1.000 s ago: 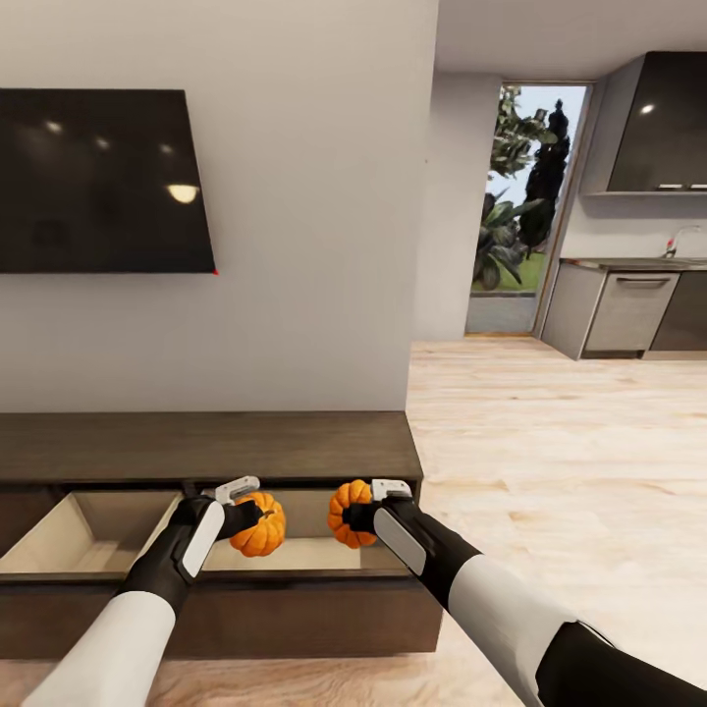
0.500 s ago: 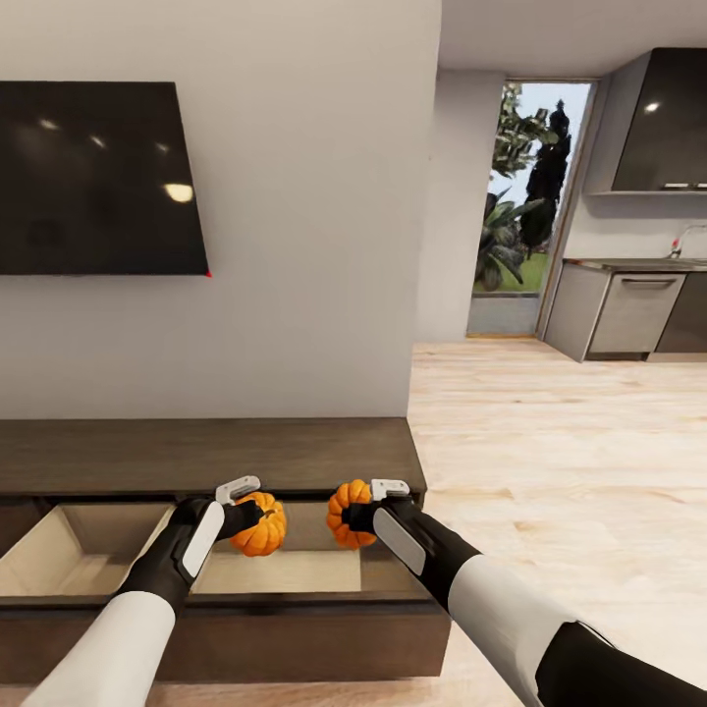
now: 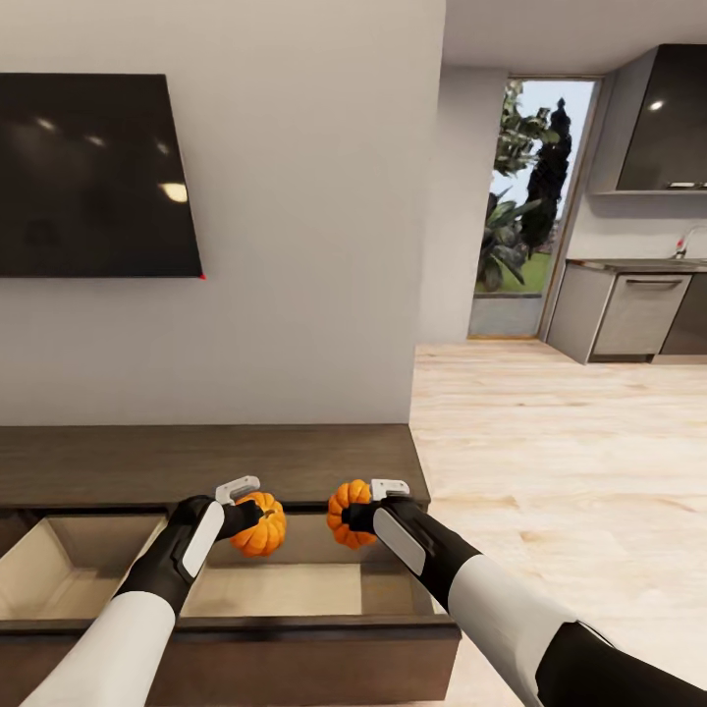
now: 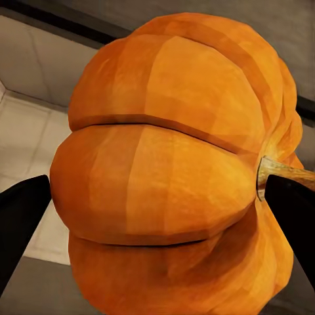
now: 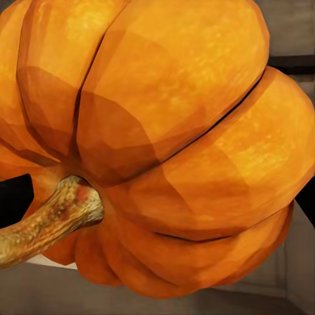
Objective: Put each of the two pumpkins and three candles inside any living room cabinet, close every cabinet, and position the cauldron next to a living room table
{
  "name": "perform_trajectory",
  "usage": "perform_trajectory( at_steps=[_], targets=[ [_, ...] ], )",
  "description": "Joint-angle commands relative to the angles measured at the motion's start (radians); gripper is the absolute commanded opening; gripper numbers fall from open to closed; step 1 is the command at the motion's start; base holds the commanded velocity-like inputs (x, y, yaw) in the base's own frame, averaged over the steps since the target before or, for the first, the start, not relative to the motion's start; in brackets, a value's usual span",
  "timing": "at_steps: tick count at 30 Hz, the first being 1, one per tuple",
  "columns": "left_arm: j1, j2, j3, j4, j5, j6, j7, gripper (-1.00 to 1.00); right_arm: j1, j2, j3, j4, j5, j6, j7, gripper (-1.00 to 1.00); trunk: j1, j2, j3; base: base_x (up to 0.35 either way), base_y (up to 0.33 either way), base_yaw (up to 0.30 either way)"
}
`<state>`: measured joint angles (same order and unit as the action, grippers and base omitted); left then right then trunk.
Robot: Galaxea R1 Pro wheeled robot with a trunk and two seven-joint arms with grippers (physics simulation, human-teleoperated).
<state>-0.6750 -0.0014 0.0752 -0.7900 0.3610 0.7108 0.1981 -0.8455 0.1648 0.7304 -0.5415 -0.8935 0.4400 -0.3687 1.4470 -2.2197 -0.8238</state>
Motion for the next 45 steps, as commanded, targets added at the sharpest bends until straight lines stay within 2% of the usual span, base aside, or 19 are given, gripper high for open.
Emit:
perform_trajectory(
  at_steps=[1,36,45],
  targets=[
    [0.0,0.0,0.0,-0.001,0.01,0.004,0.009,-1.0,-0.001,-0.001,0.006,-0.002,-0.01,0.0,-0.009,-1.0,0.0,-0.001,-0.001,0.005,0.0,0.0],
    [-0.001,0.003,0.002,-0.001,0.01,0.005,0.011,-1.0,-0.001,-0.001,0.008,-0.002,-0.011,0.004,-0.007,-1.0,0.134,-0.246,-0.111,0.0,0.0,0.0],
    [0.0,0.002,0.001,-0.001,0.012,0.005,0.009,-1.0,-0.001,-0.001,0.027,-0.002,-0.012,0.002,-0.007,-1.0,0.134,-0.246,-0.111,0.0,0.0,0.0]
  ],
)
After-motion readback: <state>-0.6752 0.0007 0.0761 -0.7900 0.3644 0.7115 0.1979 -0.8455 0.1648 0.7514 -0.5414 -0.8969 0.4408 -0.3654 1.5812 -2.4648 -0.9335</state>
